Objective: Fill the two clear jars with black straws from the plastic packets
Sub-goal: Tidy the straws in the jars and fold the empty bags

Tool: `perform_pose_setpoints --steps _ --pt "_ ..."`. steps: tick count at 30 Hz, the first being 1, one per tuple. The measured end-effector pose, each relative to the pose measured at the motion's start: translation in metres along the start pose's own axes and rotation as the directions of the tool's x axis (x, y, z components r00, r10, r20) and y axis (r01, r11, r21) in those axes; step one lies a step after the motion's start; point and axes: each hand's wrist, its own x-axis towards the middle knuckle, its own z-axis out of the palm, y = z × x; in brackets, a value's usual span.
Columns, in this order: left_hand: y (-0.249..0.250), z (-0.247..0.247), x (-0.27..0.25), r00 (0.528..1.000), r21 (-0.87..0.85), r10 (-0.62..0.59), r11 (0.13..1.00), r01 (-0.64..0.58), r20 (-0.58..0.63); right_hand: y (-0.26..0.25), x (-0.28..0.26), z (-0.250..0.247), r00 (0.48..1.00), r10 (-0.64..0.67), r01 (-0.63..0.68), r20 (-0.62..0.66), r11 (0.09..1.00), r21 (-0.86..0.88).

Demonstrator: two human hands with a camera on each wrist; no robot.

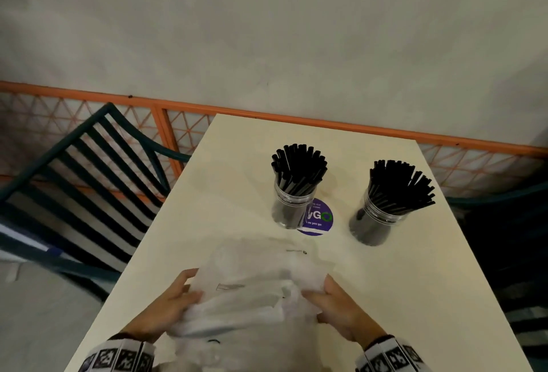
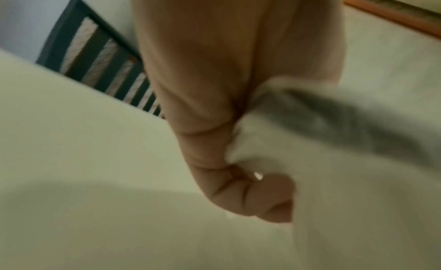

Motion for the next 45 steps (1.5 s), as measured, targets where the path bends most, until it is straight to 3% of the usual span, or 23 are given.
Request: perform_pose_setpoints --steps 3,4,6,8,10,13,15,16,18,20,21,22,24,26,28,31,33,34,36,37,39,43,45 --pt "-0.004 0.012 -0.009 0.997 0.309 0.048 0.951 -0.028 -0.057 0.005 -0.006 -0.01 0.91 -0.303 0.155 -0.282 0.881 -0.447" --pt "-0.003 0.016 -0.013 0.995 0.37 0.058 0.929 -0.024 -0.081 0.002 -0.014 -0.01 0.865 -0.418 0.242 -0.277 0.832 -0.5" --pt "-0.003 0.024 -0.02 0.988 0.435 0.098 0.9 -0.036 -0.12 -0.004 -0.029 -0.002 0.859 -0.509 0.392 -0.063 0.731 -0.559" --pt "-0.005 0.033 -0.025 0.982 0.438 0.115 0.898 -0.038 -0.15 -0.006 -0.041 0.013 0.878 -0.424 0.456 0.221 0.602 -0.655" --pt "-0.009 0.043 -0.028 0.978 0.39 0.077 0.921 0.004 -0.192 0.005 -0.044 0.025 0.84 -0.366 0.524 0.4 0.353 -0.775" --pt "-0.016 0.058 -0.028 0.96 0.336 -0.031 0.933 0.128 -0.278 0.03 -0.046 0.044 0.73 -0.38 0.62 0.569 0.017 -0.784" --pt "-0.02 0.064 -0.03 0.939 0.274 -0.106 0.94 0.201 -0.326 0.042 -0.053 0.053 0.773 -0.289 0.57 0.565 -0.075 -0.818" --pt "-0.02 0.066 -0.032 0.933 0.219 -0.135 0.951 0.217 -0.334 0.047 -0.056 0.057 0.804 -0.258 0.539 0.535 -0.061 -0.84" --pt "-0.02 0.071 -0.039 0.933 0.158 -0.154 0.964 0.215 -0.325 0.056 -0.059 0.057 0.775 -0.317 0.555 0.547 -0.074 -0.829" --pt "-0.02 0.077 -0.051 0.932 0.261 -0.062 0.951 0.164 -0.358 0.051 -0.058 0.054 0.767 -0.367 0.583 0.526 0.056 -0.811" --pt "-0.021 0.081 -0.06 0.911 0.399 0.071 0.911 0.107 -0.406 0.046 -0.058 0.051 0.792 -0.362 0.573 0.493 0.157 -0.805" --pt "-0.024 0.085 -0.069 0.868 0.567 0.26 0.823 0.03 -0.422 0.042 -0.056 0.05 0.811 -0.364 0.56 0.458 0.259 -0.787" --pt "-0.028 0.098 -0.088 0.767 0.827 0.592 0.542 -0.15 -0.249 0.031 -0.055 0.047 0.848 -0.311 0.527 0.429 0.417 -0.741" --pt "-0.038 0.115 -0.098 0.748 0.935 0.664 0.253 -0.25 0.02 0.025 -0.051 0.043 0.87 -0.239 0.489 0.431 0.534 -0.69" --pt "-0.048 0.13 -0.096 0.796 0.962 0.588 0.107 -0.253 0.144 0.021 -0.046 0.04 0.897 -0.142 0.417 0.418 0.582 -0.697" --pt "-0.054 0.129 -0.077 0.822 0.955 0.556 0.162 -0.249 0.12 0.01 -0.046 0.037 0.904 -0.081 0.386 0.419 0.576 -0.72" --pt "-0.054 0.117 -0.062 0.852 0.938 0.512 0.23 -0.26 0.111 0.007 -0.05 0.038 0.89 -0.149 0.435 0.431 0.562 -0.704" --pt "-0.053 0.11 -0.054 0.891 0.911 0.443 0.322 -0.258 0.096 0.008 -0.052 0.039 0.88 -0.271 0.475 0.391 0.459 -0.751" --pt "-0.048 0.099 -0.041 0.94 0.852 0.335 0.475 -0.222 0.059 0.018 -0.058 0.046 0.767 -0.53 0.512 0.361 0.167 -0.843" --pt "-0.045 0.094 -0.035 0.947 0.835 0.319 0.514 -0.197 0.027 0.026 -0.06 0.05 0.695 -0.597 0.526 0.4 0.044 -0.85" --pt "-0.04 0.087 -0.029 0.978 0.803 0.21 0.582 -0.127 0.002 0.046 -0.063 0.059 0.63 -0.621 0.518 0.466 -0.11 -0.848" --pt "-0.04 0.076 -0.022 0.99 0.711 0.114 0.689 -0.139 0.082 0.07 -0.052 0.063 0.697 -0.559 0.414 0.449 -0.198 -0.889" --pt "-0.04 0.074 -0.022 0.973 0.714 0.202 0.665 -0.22 0.111 0.065 -0.047 0.069 0.74 -0.515 0.435 0.433 -0.124 -0.892"
